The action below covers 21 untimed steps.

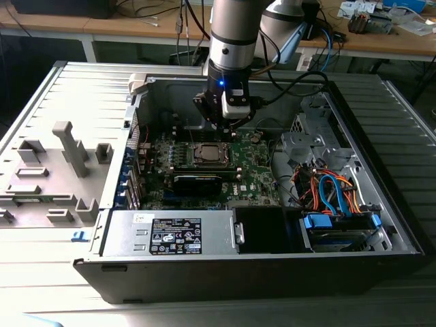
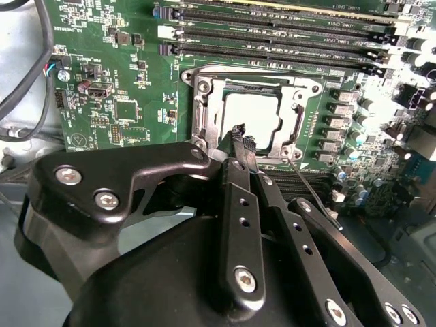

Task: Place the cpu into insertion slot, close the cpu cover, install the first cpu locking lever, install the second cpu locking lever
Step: 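Install the first cpu locking lever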

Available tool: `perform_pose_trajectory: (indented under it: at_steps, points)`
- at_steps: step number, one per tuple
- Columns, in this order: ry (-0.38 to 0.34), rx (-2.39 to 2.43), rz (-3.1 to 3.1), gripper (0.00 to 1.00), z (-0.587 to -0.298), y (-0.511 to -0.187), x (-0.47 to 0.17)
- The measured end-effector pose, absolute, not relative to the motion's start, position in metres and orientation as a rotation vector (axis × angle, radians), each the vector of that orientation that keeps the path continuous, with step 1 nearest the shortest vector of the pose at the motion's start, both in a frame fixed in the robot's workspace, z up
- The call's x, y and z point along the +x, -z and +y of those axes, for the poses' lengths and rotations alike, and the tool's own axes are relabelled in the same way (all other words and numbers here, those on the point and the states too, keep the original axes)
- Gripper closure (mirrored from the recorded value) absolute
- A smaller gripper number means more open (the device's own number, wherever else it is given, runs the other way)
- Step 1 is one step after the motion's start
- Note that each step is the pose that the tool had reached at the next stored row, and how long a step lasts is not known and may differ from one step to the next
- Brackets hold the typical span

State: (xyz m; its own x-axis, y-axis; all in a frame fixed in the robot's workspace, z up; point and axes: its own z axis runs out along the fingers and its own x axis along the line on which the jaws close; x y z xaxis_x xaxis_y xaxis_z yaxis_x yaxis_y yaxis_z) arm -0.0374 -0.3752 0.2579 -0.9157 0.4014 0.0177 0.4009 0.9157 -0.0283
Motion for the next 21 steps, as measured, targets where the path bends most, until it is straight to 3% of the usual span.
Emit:
perform_pose_trajectory:
  at_steps: [21]
  points:
    - [-0.038, -0.598, -3.061, 0.89, -0.3752, -0.2579, -0.0374]
